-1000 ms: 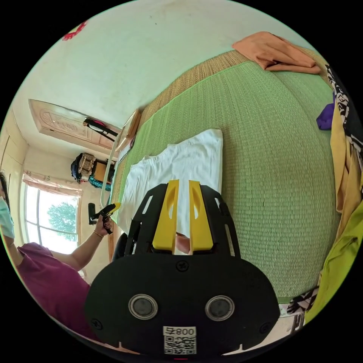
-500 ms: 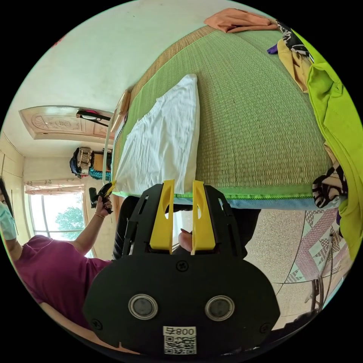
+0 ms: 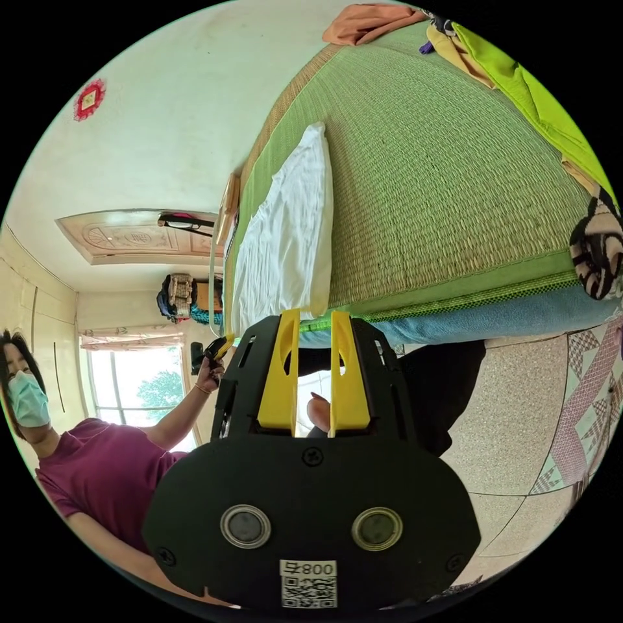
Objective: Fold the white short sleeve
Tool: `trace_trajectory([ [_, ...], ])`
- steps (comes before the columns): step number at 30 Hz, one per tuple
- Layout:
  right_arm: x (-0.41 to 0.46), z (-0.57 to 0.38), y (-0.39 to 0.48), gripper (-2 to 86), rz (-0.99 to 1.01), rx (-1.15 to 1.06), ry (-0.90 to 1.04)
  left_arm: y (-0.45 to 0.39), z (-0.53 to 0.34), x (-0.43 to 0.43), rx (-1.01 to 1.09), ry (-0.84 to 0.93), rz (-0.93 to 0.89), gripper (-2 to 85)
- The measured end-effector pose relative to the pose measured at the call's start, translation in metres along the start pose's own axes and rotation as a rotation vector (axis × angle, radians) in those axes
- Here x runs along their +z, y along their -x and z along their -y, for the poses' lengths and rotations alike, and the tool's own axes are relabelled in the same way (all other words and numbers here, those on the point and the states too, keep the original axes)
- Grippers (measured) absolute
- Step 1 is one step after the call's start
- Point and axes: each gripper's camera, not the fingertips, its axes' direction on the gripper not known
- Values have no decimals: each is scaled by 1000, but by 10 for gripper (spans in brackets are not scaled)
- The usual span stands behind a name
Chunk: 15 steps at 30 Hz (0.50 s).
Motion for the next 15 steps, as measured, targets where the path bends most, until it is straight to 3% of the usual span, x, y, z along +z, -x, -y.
trace_trajectory([
  [15, -34, 12, 8, 9, -66, -195, 144, 4, -3, -28, 4, -78, 113, 1],
])
